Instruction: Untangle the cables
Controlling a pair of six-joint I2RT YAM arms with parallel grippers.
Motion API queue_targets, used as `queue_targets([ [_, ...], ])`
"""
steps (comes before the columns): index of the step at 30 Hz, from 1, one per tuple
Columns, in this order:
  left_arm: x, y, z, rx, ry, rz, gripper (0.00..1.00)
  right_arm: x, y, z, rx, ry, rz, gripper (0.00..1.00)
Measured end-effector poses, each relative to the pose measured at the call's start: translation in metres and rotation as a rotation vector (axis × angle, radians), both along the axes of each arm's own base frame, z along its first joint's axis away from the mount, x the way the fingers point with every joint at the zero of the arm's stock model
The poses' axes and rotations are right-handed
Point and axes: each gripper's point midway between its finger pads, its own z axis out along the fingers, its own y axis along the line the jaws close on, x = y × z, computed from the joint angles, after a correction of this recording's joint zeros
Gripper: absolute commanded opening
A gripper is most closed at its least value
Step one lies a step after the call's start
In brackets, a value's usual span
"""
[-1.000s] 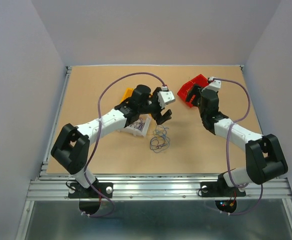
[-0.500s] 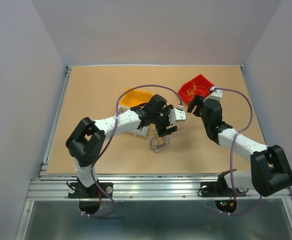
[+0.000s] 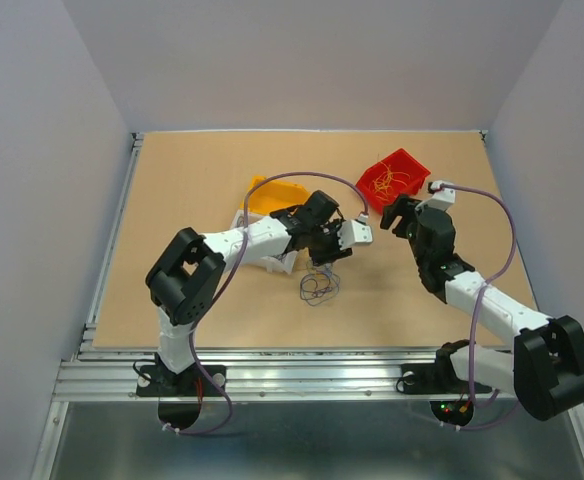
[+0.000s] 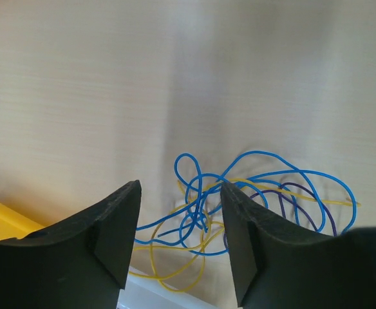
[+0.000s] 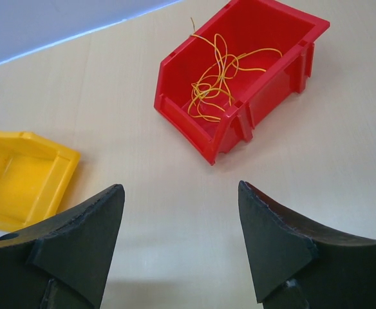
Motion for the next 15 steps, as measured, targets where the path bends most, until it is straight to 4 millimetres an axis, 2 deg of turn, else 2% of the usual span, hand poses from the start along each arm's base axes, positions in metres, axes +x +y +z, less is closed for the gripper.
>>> queue_targets([
  [1,0.001,0.0,-0.005,0.014,0.009,0.003,0.39,0.0,0.0,0.001,0.001,-0.005,-0.001,0.76],
  [2,0.002,0.0,-0.008,0.025,0.012,0.003,0.21,0.0,-0.001,0.002,0.002,-0.007,-0.003,0.76],
  [4,0.003,0.001,-0.015,0.048,0.019,0.001,0.0,-0.002,-0.001,0.001,0.002,-0.009,-0.005,0.75],
  [10,0.002,0.002,-0.021,0.065,0.038,0.008,0.0,-0.003,-0.001,0.004,0.002,-0.02,0.002,0.75],
  [13,0.002,0.001,-0.013,0.039,0.029,0.016,0.0,-0.004,0.004,0.008,0.004,-0.039,0.035,0.75],
  [15,0.003,0.002,0.002,-0.005,0.012,0.035,0.0,-0.007,0.008,0.009,0.005,-0.049,0.069,0.75],
])
